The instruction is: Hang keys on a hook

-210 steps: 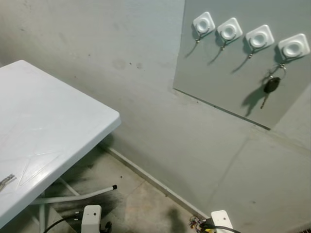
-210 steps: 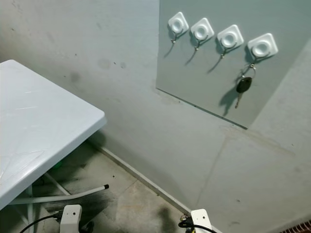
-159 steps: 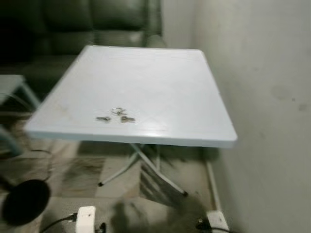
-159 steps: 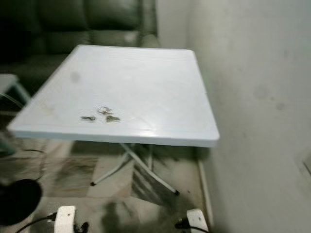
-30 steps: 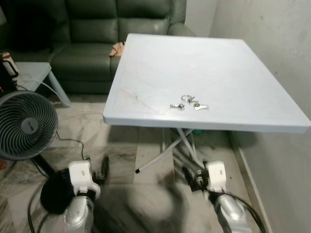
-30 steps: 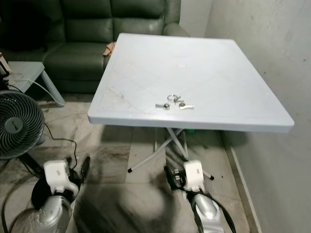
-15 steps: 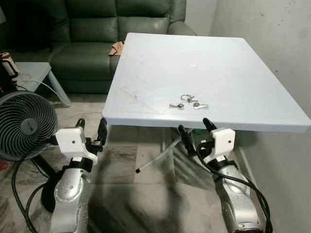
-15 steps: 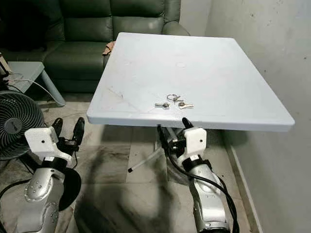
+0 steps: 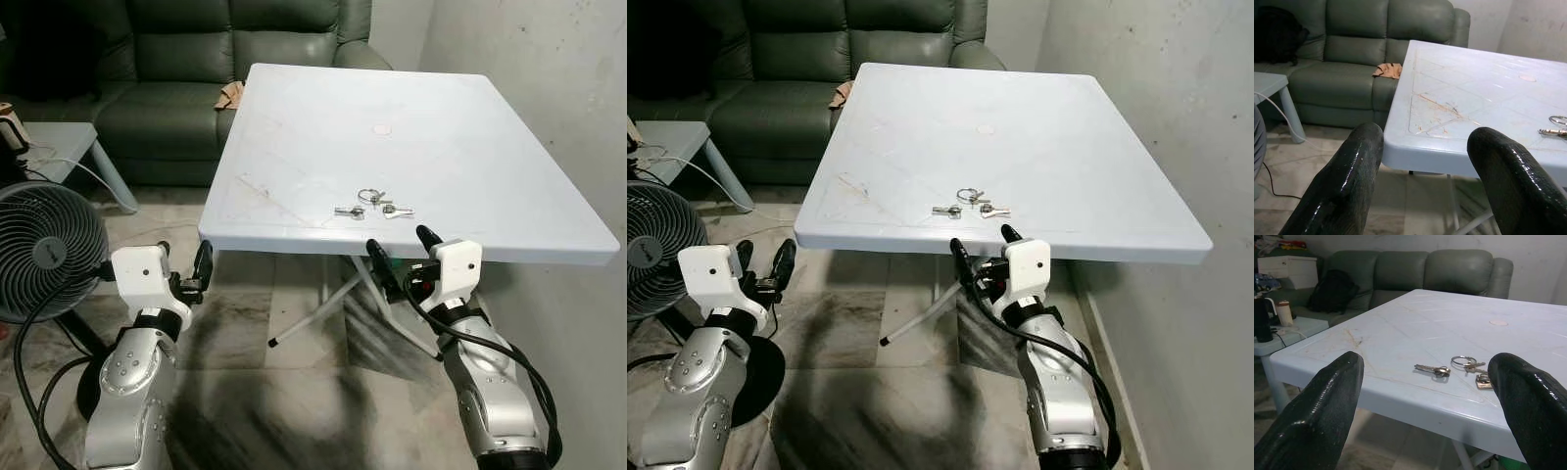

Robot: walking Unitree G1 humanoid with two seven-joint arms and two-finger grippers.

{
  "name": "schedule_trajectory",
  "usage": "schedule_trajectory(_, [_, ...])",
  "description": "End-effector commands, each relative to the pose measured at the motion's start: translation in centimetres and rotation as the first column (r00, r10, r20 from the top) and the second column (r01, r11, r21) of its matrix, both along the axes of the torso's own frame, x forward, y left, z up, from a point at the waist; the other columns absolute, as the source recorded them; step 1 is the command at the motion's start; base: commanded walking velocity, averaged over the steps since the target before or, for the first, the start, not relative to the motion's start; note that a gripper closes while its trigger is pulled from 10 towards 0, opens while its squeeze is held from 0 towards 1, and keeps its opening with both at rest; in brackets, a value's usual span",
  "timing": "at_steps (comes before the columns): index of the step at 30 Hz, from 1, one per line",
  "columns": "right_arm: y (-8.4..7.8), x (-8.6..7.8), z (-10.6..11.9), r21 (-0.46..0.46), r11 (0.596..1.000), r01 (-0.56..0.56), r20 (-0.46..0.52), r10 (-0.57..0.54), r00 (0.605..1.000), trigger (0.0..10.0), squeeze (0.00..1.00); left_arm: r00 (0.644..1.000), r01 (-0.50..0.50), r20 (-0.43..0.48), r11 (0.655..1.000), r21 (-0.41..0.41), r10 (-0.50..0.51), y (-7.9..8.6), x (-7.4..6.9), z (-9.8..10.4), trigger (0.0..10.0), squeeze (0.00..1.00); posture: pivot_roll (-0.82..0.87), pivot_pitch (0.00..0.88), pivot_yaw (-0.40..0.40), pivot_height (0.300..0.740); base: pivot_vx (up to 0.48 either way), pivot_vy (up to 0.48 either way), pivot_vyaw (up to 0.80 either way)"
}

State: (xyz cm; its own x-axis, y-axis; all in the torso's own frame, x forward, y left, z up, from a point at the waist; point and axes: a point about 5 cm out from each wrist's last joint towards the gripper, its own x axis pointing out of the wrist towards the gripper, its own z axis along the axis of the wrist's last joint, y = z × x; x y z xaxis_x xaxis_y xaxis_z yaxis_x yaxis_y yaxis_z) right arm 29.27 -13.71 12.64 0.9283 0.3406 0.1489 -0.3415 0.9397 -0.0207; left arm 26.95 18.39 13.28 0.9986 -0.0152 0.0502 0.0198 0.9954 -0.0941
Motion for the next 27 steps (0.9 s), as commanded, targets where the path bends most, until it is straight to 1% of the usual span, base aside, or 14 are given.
schedule_trajectory(1, [-0.1,0.1,0.5,0.002,1.0,0.0,0.011,0.0,1.0,10.0,0.0,1.0,0.001,-0.001,1.0,0.018,-0.001,-0.1,-0.1,0.2,10.0,0.0,-0.09,0.014,-0.016,0.74,0.0,0.0,0.0])
schedule_trajectory(4, [-0.1,0.1,0.6,0.002,1.0,0.0,0.009,0.0,1.0,10.0,0.0,1.0,0.0,-0.005,1.0,0.018,0.0,-0.1,-0.1,0.3,10.0,0.0,-0.09,0.014,-0.016,0.74,0.0,0.0,0.0])
schedule_trajectory(5, [0.5,0.1,0.4,0.003,1.0,-0.02,0.006,0.02,1.0,10.0,0.0,1.0,0.017,-0.008,1.0,0.01,-0.017,-0.4,-0.1,0.3,10.0,0.0,-0.08,0.008,-0.021,0.74,0.266,0.0,0.0])
schedule_trajectory(8, [1.0,0.0,0.3,0.007,0.999,-0.036,0.003,0.036,0.999,10.0,0.0,0.999,0.038,-0.012,0.999,0.017,-0.038,-0.7,0.0,0.3,10.0,0.0,-0.08,0.0,-0.022,0.74,0.293,0.0,0.0])
schedule_trajectory(27, [1.3,0.1,0.3,0.005,0.998,-0.057,0.005,0.057,0.998,10.0,0.0,0.999,0.045,-0.014,0.999,0.022,-0.045,-0.7,0.2,0.5,10.0,0.0,-0.08,0.0,-0.017,0.74,0.33,0.0,0.0])
